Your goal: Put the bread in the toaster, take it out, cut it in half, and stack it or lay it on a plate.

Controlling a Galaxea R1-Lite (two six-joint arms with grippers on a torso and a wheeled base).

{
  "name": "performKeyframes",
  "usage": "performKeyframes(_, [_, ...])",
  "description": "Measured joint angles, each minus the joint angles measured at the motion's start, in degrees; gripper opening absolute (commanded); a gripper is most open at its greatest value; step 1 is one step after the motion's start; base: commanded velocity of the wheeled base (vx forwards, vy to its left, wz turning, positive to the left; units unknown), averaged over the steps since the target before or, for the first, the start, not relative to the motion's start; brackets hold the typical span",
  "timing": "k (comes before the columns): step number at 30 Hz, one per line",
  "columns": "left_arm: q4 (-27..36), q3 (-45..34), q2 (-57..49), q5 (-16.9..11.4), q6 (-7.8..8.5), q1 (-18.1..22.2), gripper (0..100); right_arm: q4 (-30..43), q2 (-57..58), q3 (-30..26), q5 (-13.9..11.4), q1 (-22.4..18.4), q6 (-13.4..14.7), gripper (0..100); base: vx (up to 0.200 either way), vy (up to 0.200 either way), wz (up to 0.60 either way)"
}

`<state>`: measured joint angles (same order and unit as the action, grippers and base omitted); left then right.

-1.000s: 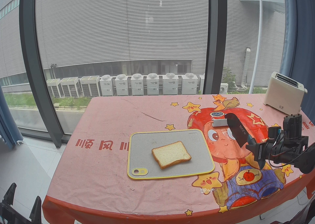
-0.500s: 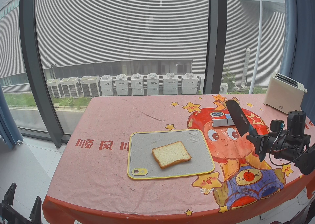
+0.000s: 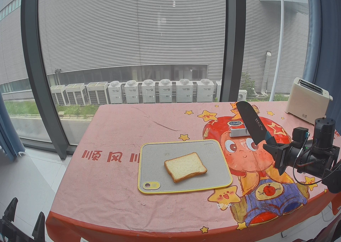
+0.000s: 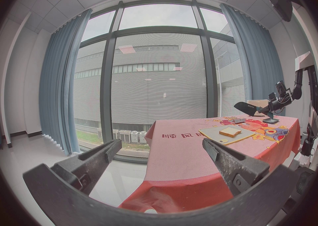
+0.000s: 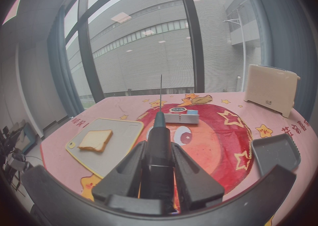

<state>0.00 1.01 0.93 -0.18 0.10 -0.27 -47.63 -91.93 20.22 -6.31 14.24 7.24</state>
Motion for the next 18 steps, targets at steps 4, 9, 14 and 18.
performKeyframes(4, [0.0, 0.0, 0.0, 0.0, 0.0, 0.0, 100, 0.0, 1.0, -0.5, 0.1, 2.1, -0.1, 0, 0.0, 0.0, 0.0])
performKeyframes(9, [0.0, 0.0, 0.0, 0.0, 0.0, 0.0, 100, 0.0, 1.7, -0.8, 0.1, 3.9, -0.1, 0, 0.0, 0.0, 0.0])
performKeyframes(14, [0.0, 0.0, 0.0, 0.0, 0.0, 0.0, 100, -0.1, 2.0, -1.0, 0.1, 5.3, -0.3, 0, 0.0, 0.0, 0.0])
performKeyframes(18, [0.0, 0.0, 0.0, 0.0, 0.0, 0.0, 100, 0.0, 2.4, -1.0, 0.1, 6.6, -0.3, 0, 0.0, 0.0, 0.0])
